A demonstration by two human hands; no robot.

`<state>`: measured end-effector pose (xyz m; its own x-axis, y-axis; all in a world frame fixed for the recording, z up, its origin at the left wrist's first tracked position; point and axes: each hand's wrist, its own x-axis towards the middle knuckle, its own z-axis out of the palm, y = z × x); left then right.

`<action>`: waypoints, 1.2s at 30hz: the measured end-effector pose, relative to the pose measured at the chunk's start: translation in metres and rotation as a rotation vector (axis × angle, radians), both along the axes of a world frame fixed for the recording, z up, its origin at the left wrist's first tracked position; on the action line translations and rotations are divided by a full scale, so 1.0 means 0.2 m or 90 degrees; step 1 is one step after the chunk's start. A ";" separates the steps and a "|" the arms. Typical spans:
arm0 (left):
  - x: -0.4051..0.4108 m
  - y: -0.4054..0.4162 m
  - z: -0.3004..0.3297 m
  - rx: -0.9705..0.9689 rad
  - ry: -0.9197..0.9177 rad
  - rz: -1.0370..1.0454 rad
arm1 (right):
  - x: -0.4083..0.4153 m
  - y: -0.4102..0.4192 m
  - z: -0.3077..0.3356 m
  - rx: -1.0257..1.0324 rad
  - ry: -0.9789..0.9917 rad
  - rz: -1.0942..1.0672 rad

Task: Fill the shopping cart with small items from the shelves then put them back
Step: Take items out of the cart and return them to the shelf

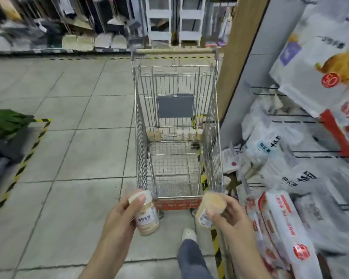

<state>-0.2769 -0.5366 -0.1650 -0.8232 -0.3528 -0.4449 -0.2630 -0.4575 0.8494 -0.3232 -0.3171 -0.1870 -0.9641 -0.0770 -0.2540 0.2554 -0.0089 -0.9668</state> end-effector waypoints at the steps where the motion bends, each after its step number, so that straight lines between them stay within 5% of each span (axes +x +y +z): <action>1: -0.09 -0.01 -0.02 -0.005 -0.009 0.013 | -0.10 -0.01 -0.02 0.006 -0.009 0.011; 14: -1.13 -0.04 -0.42 -0.127 -0.154 0.086 | -1.19 -0.17 -0.41 0.071 -0.111 0.071; 28: -2.27 -0.07 -1.33 -0.276 -0.202 -0.150 | -2.01 -0.36 -1.08 0.120 -0.114 -0.030; 36: -2.76 0.09 -1.87 -0.338 -0.135 -0.239 | -2.29 -0.44 -1.51 0.136 -0.103 -0.115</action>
<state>-0.8281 -0.5188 -0.5391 -0.8467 -0.2754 -0.4553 -0.5075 0.1609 0.8465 -0.7807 -0.4049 -0.4883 -0.9031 0.1637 -0.3970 0.4187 0.1307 -0.8987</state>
